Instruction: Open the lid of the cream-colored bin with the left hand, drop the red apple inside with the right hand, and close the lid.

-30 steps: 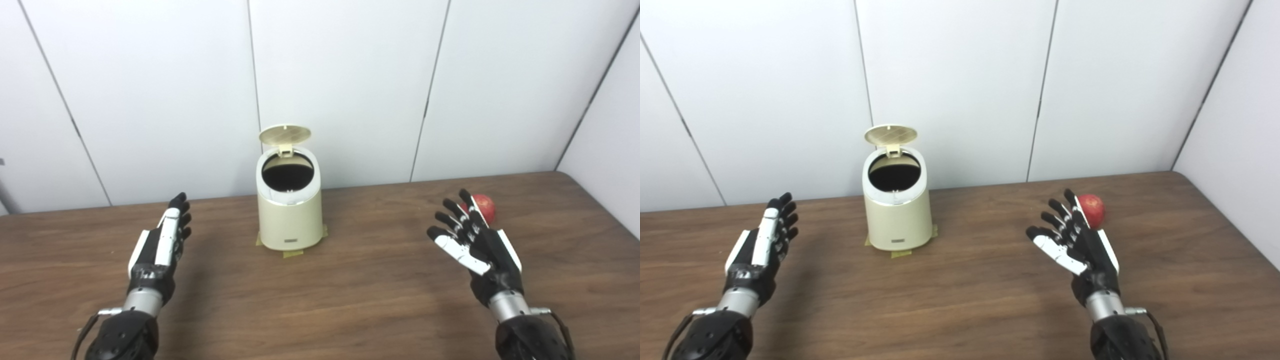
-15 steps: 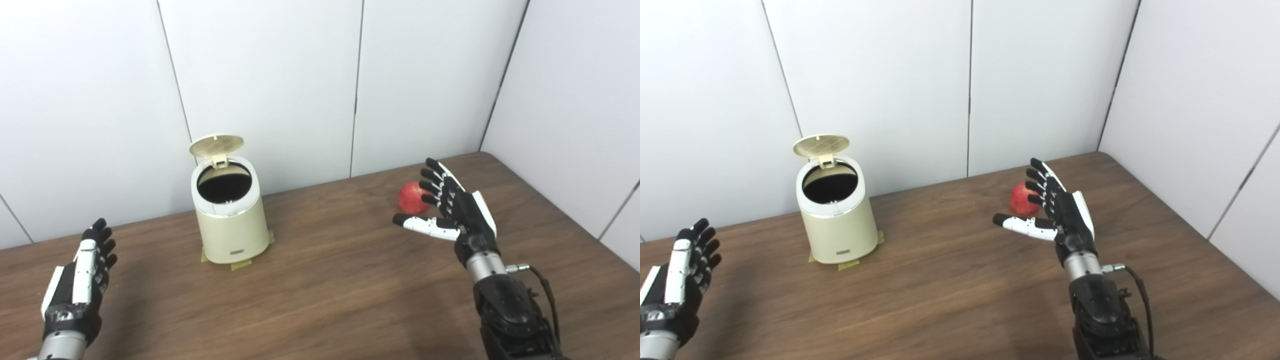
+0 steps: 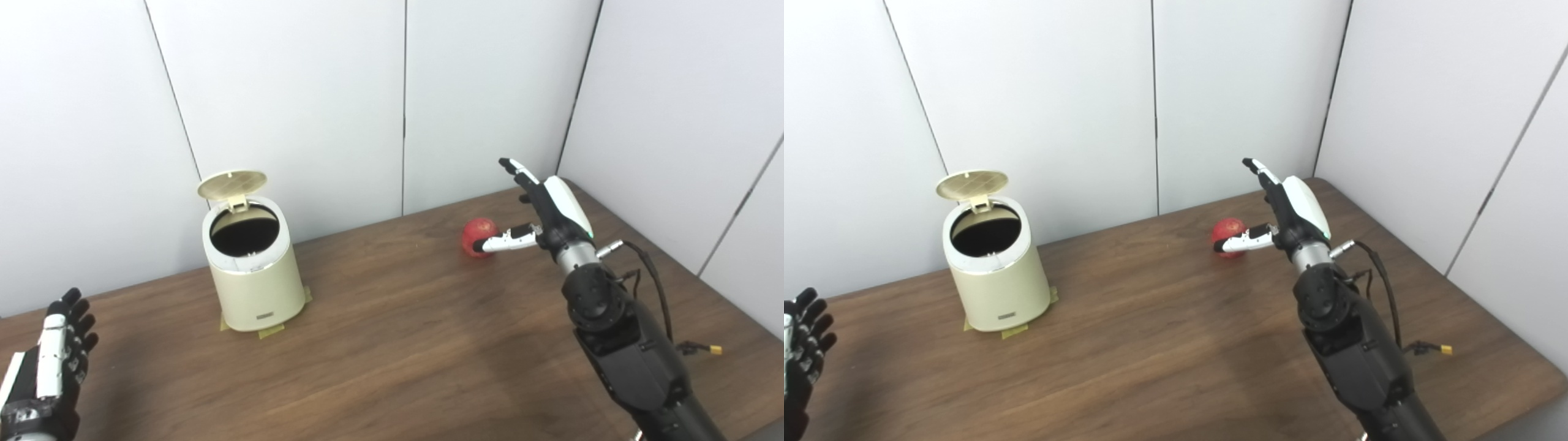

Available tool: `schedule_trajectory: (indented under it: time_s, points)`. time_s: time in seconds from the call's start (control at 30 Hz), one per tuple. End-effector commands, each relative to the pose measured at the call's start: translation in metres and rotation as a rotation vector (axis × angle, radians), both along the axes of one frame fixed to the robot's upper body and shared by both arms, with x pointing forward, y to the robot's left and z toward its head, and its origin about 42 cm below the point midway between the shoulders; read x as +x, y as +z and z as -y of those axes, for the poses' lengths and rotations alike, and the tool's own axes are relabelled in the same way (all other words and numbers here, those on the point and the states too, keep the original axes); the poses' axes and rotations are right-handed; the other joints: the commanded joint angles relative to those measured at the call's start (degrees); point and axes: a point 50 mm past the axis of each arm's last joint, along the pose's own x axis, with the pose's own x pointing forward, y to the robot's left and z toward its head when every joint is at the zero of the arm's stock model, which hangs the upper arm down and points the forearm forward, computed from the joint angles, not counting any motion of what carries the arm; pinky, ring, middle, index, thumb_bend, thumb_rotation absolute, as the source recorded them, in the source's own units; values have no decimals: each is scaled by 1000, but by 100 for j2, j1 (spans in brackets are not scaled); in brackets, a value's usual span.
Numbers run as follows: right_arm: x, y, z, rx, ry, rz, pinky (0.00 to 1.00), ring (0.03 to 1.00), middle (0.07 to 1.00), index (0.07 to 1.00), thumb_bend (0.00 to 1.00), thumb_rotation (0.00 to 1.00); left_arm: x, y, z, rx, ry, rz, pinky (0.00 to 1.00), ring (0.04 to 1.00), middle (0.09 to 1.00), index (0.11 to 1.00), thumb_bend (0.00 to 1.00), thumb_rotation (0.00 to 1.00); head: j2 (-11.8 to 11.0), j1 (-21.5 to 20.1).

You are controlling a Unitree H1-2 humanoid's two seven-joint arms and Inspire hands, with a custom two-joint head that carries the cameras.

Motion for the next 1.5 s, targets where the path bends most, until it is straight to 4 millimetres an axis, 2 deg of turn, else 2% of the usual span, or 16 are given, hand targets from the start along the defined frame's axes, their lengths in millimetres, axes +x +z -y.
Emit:
schedule_trajectory:
  time_s: [0.0, 0.2, 0.37, 0.67, 0.83, 0.93, 1.17, 1.33, 1.4, 1.43, 1.47]
  points:
    - [17, 27, 9, -80, -4, 56, 781, 892, 913, 895, 901, 115, 4, 27, -1, 34, 1, 78, 998, 999, 998, 987, 461, 966, 4, -4]
    - [46, 23, 20, -105, -28, -29, 762, 906, 919, 892, 896, 85, -1, 34, -4, 57, -2, 84, 993, 994, 986, 970, 482, 932, 17, 45]
    - [66, 17, 21, -129, 1, -103, 739, 905, 927, 892, 894, 78, -5, 39, -3, 83, -16, 94, 988, 991, 985, 969, 460, 961, 18, 63]
    - [87, 5, 16, -179, 44, -200, 782, 919, 923, 913, 872, 101, -10, 41, 0, 108, -29, 86, 1000, 985, 981, 964, 483, 946, 36, 108]
    - [98, -8, 17, -163, 37, -239, 746, 886, 900, 892, 871, 79, -11, 42, -1, 106, -32, 81, 993, 993, 991, 979, 483, 952, 52, 114]
    - [102, -17, 17, -159, 43, -248, 707, 841, 865, 869, 878, 59, -12, 44, -1, 110, -24, 69, 971, 982, 982, 969, 504, 926, 64, 119]
    - [103, -27, 17, -250, 47, -281, 716, 819, 842, 809, 871, 68, -13, 46, 0, 121, -28, 79, 979, 988, 990, 980, 469, 950, 105, 147]
    - [99, -29, 19, -299, 56, -277, 710, 801, 803, 749, 835, 58, -13, 46, 1, 122, -30, 78, 996, 994, 996, 987, 491, 952, 120, 160]
    - [98, -30, 20, -297, 55, -254, 713, 752, 729, 686, 810, 10, -13, 47, 1, 121, -32, 76, 1000, 1000, 1000, 993, 503, 950, 128, 169]
    - [97, -30, 21, -293, 57, -232, 653, 679, 642, 610, 707, 4, -13, 47, 2, 118, -31, 76, 1000, 1000, 1000, 994, 504, 948, 137, 174]
    - [96, -30, 22, -291, 55, -215, 632, 654, 613, 585, 671, 3, -14, 48, 2, 117, -31, 76, 1000, 1000, 1000, 994, 504, 948, 141, 178]
